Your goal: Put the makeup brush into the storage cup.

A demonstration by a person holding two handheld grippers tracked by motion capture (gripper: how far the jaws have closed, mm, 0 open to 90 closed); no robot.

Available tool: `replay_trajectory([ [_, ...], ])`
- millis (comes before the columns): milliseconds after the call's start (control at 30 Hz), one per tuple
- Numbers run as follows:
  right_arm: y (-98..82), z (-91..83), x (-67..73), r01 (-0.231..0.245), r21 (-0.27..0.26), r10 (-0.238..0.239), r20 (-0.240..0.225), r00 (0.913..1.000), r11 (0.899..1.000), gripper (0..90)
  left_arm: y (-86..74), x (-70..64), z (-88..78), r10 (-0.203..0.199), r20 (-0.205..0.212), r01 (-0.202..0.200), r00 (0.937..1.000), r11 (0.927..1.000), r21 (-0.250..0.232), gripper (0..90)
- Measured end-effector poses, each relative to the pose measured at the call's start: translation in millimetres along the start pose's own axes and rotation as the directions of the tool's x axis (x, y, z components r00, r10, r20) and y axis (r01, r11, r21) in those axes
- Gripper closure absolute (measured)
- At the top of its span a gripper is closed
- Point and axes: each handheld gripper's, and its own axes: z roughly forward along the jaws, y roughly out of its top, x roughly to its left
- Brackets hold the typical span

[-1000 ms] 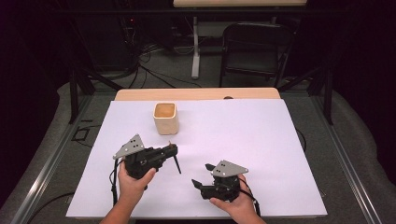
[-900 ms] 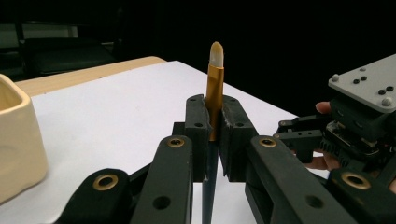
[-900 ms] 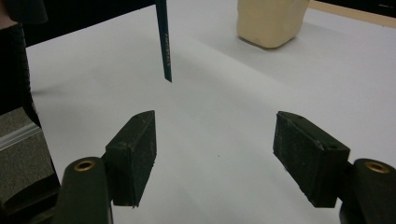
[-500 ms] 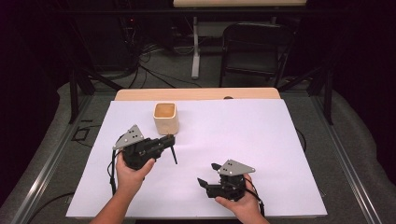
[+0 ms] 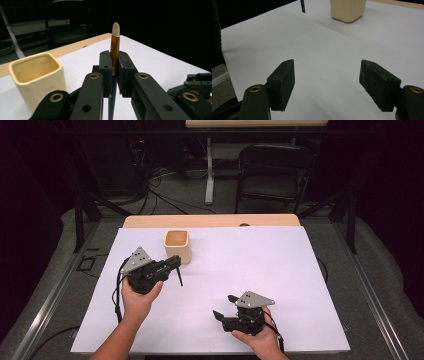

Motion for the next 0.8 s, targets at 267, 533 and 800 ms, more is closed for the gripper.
replay_trajectory([
  [267,-0.7,-0.7,-1.0,-0.016,-0.005,0.016,-0.004,0.9999,1.000,28.3,9.5,6.5,1.5,0.020,-0.043,-0.020,0.9989,0.9998,-0.005,83.2],
  [533,-0.5,-1.6,-1.0,-0.026,-0.005,0.026,-0.007,0.9996,1.000,28.3,17.3,17.2,-2.4,0.013,-0.084,-0.015,0.9964,0.9997,-0.018,83.2],
  [800,-1.1,-0.3,-1.5,-0.032,-0.007,0.032,-0.011,0.9994,0.999,28.3,21.7,26.5,-5.6,0.009,-0.114,-0.013,0.9934,0.9995,-0.029,83.3],
])
